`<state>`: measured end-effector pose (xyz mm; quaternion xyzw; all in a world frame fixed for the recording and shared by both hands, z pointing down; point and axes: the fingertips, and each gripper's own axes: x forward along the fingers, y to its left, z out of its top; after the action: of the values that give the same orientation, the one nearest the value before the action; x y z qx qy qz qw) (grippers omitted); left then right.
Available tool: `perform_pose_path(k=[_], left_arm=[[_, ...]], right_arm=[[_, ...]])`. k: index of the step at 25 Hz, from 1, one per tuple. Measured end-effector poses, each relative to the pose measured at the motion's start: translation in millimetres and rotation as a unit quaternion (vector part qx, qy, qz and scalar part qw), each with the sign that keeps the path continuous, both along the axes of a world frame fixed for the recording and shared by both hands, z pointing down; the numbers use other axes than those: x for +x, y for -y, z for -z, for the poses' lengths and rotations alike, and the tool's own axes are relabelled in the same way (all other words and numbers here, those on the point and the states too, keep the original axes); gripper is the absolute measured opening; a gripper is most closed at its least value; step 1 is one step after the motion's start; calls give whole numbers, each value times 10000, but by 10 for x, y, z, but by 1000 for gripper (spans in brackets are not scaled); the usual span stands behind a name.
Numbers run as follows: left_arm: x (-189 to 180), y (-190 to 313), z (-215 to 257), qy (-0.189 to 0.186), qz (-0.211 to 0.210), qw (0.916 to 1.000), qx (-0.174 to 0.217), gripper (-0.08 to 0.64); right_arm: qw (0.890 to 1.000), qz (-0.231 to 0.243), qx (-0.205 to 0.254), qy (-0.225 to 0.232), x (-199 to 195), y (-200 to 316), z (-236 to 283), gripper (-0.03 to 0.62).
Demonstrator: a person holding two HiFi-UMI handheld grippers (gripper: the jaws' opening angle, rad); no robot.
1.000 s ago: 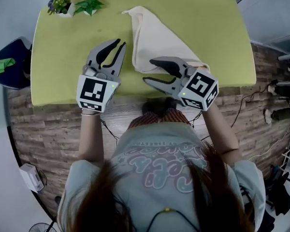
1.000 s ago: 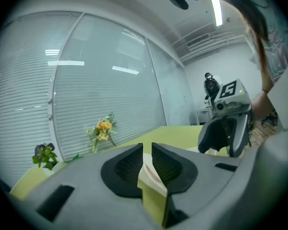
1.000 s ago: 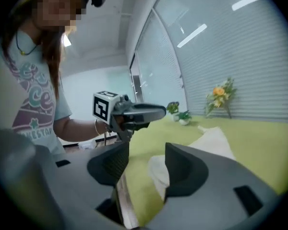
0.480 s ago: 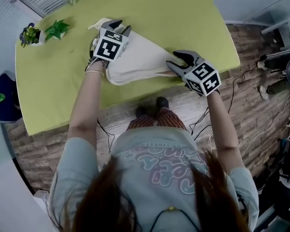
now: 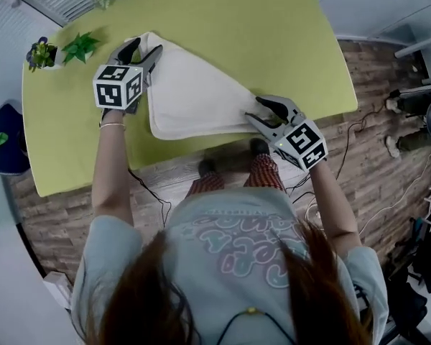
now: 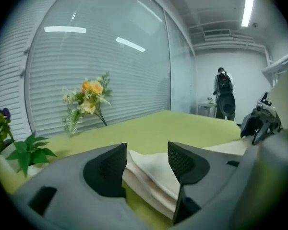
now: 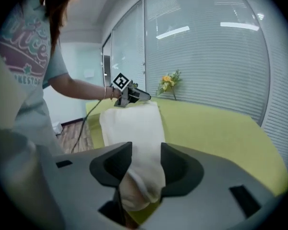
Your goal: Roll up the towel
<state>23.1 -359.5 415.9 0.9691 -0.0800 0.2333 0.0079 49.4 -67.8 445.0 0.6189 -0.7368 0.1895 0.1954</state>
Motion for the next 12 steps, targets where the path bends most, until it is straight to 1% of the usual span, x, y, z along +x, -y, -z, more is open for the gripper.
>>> perform_pose_path(k=[2, 3, 4, 5, 6, 8, 10, 12], left_arm=[[-125, -71, 326, -495, 182, 9986, -24, 244], [-209, -153, 496, -743, 263, 9969, -8, 244], [-305, -285, 663, -975, 316, 9947, 46, 242], [-403, -472, 805, -1156, 330, 9926, 142, 243], [-484, -702, 900, -1255, 309, 9912, 273, 243], [-554, -1218, 909, -1228, 260, 9906, 546, 244], [-521, -1732, 740, -1029, 318, 9918, 688, 244], [-424, -2176, 502, -732, 406, 9944, 651, 244]], right_arm=[[9987, 281, 319, 272, 107, -53, 211, 187], [9968, 541, 484, 331, 156, -80, 321, 190], [9931, 926, 642, 317, 193, -104, 420, 190], [9863, 1439, 777, 213, 215, -125, 496, 190], [9753, 2032, 868, 16, 225, -148, 536, 190], [9450, 3140, 823, -404, 230, -228, 494, 210], [9151, 3960, 571, -499, 229, -352, 360, 245], [8842, 4618, 446, -550, 214, -475, 235, 262]])
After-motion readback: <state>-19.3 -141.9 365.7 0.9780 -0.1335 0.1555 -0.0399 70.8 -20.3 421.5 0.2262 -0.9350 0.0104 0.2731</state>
